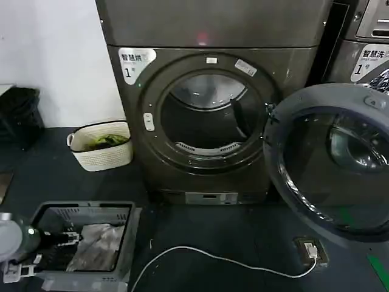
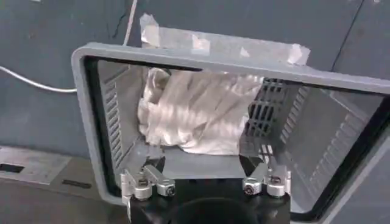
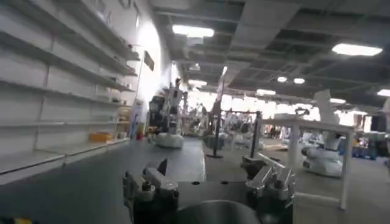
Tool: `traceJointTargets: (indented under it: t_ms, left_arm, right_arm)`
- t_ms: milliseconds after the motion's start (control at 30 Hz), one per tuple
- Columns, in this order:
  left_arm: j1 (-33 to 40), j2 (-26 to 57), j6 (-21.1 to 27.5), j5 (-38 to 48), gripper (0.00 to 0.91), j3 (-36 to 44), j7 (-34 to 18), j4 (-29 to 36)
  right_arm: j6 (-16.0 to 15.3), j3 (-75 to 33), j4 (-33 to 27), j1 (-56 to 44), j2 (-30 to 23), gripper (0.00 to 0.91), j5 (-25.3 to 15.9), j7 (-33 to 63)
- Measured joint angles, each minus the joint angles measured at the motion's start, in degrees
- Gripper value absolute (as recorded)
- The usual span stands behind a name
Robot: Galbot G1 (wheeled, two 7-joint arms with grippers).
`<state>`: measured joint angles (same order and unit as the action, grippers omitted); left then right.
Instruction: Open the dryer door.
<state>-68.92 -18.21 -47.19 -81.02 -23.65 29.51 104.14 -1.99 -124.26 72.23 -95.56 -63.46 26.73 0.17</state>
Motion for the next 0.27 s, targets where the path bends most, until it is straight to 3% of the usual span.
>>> traceJointTargets:
  t_ms: [267]
  left_arm:
    - [-0.3,0.0,0.0,0.0,0.907,0.0,0.0,-0.1]
  right_arm:
    - [-0.1,0.6,0.3,0.4,-0.6,0.907,0.2,0.1]
